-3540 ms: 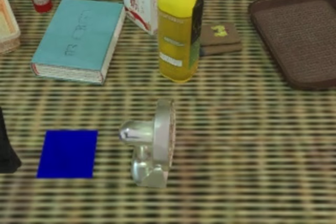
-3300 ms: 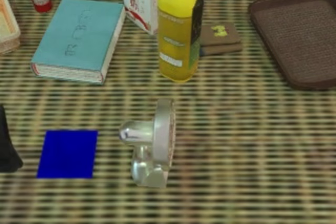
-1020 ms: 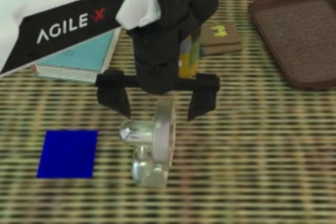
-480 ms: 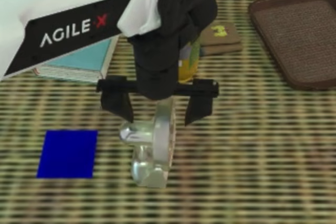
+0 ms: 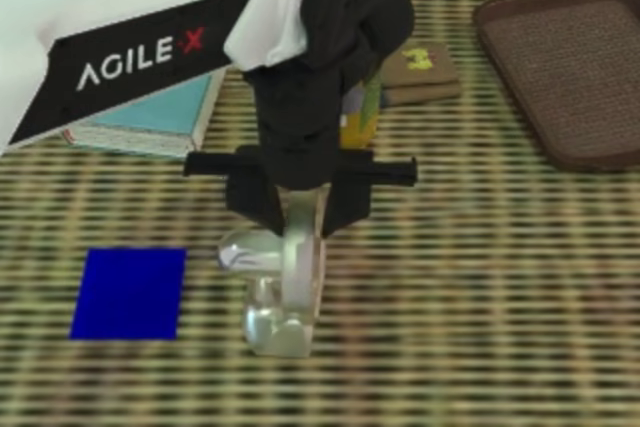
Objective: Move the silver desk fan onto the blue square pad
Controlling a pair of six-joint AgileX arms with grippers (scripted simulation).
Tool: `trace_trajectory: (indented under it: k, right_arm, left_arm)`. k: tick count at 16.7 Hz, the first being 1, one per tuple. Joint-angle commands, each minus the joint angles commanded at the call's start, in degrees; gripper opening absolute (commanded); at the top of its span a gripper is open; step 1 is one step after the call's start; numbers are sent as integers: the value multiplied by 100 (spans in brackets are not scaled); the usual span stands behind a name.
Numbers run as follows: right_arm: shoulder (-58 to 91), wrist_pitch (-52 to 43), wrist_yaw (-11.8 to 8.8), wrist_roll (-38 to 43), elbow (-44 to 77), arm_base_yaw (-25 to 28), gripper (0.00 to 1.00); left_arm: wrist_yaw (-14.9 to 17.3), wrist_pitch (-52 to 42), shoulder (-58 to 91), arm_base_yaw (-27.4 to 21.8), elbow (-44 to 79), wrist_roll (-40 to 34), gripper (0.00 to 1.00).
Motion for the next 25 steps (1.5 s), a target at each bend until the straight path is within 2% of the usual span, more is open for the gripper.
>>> trace_trajectory:
  k: [2,3,12,19,25]
  right_arm:
    - [0,0,0,0,0,0,100]
    - [0,0,0,0,0,0,100]
    - [0,0,0,0,0,0,100]
    - [0,0,0,0,0,0,100]
    - [0,0,0,0,0,0,100]
  left_arm:
    - [0,0,0,0,0,0,2]
    - [0,0,0,0,0,0,0]
    - [-1,-23,0,6,22,8,0]
    - [-1,-1079,11,102,1087,-5,0]
    - [-3,-1131,2,90,1117,66,0]
